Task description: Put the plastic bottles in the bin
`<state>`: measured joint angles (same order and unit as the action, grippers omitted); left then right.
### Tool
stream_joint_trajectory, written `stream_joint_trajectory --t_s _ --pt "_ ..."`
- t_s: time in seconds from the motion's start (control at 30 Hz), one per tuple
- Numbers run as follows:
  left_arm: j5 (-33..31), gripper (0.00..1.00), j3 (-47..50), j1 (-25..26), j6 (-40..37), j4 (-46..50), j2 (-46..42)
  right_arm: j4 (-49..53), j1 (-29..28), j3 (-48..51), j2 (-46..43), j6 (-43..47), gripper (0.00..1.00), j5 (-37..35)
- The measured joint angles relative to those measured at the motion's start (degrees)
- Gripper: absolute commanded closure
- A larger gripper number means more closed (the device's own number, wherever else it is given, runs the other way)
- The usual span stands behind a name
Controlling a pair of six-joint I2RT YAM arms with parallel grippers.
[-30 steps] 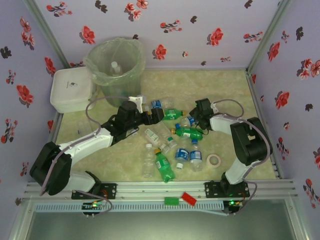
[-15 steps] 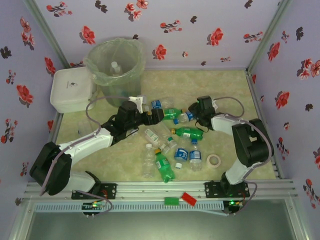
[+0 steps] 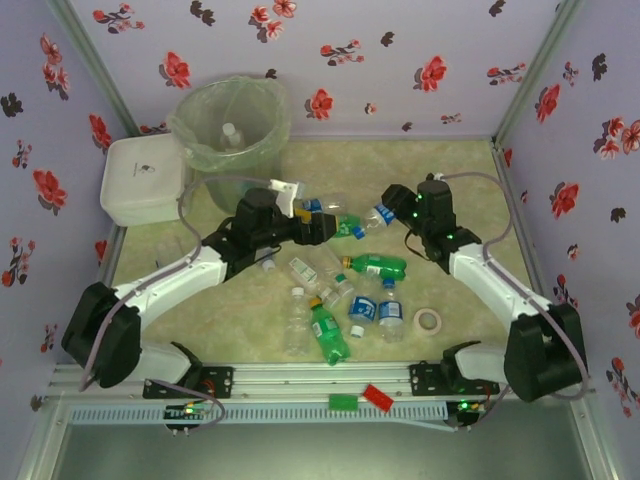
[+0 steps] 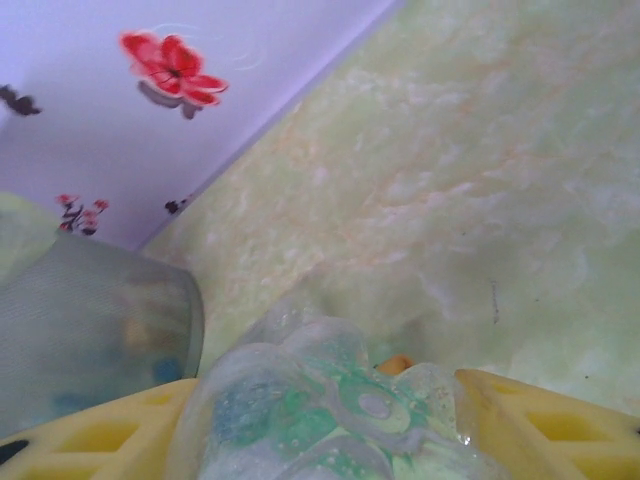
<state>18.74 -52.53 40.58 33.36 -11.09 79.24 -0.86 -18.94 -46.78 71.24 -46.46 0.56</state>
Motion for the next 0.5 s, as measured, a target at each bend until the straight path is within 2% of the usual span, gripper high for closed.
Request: stream_joint_trajectory --t_s 0.23,0.5 --pt "7.0 0.00 -3.8 2.1 -1.7 -0.3 4.5 3.0 -1.2 0.0 -6.0 3.7 0.50 4.2" --pt "10.6 0.01 -7.4 5.9 -2.4 -0.1 9.2 3.3 -5.7 0.0 -6.8 5.7 0.50 5.8"
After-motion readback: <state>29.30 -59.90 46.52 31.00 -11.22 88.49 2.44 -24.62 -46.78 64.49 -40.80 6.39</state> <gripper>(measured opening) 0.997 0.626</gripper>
